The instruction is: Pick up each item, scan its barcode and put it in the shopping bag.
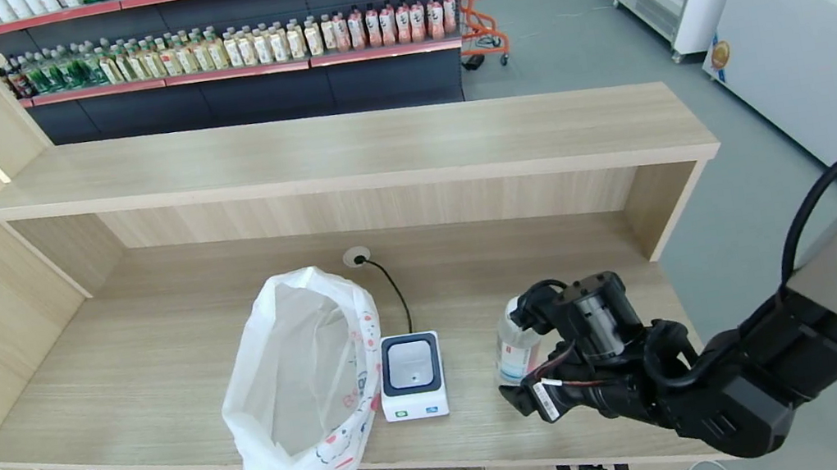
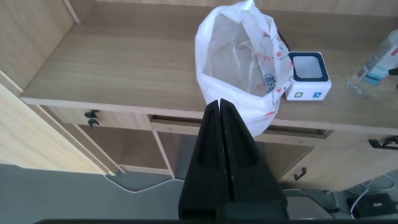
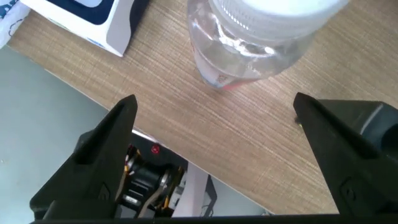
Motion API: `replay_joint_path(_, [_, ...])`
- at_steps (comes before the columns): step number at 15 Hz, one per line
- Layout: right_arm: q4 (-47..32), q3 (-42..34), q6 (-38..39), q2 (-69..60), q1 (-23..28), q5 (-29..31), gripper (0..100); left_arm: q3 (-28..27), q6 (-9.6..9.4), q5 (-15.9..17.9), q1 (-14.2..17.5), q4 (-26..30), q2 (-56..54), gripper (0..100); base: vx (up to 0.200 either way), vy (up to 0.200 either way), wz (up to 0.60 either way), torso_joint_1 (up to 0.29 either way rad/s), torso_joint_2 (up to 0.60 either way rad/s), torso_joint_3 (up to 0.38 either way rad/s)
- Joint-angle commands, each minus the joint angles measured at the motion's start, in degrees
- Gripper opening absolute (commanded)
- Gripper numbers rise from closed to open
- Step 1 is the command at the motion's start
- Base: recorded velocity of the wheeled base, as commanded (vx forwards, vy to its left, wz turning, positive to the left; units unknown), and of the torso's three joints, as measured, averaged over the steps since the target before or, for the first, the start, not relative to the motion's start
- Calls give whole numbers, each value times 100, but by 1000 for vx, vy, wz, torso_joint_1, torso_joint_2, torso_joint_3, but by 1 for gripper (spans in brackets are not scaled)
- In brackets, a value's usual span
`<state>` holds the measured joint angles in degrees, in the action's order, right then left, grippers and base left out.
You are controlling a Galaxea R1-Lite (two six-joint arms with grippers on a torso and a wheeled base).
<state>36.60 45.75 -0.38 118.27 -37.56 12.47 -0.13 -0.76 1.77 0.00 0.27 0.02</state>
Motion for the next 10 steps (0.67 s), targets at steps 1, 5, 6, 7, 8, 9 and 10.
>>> replay_joint_path(1, [146,39,-85,266,3,54,100,5,5,-1,0,0,6,0,0,0,0,0,0,0])
replay_joint_path(5, [366,241,-208,530,12,80,100,-4,5,-1,0,0,6,0,0,0,0,0,0,0])
replay_joint_path(6, [375,329,-208,609,12,80,100,5,-4,-1,0,0,-2,0,0,0,0,0,0,0])
replay_joint_path(7, [383,347,-208,627,12,80,100,-4,-4,-1,0,0,6,0,0,0,0,0,0,0])
replay_joint_path(8, [533,399,-217,723,3,80,100,5,-4,-1,0,0,-2,0,0,0,0,0,0,0])
replay_joint_path(9, [621,435,-217,785,3,80,100,5,-4,-1,0,0,6,0,0,0,0,0,0,0])
replay_joint_path(10, [691,505,-226,864,3,80,100,5,5,-1,0,0,-2,0,0,0,0,0,0,0])
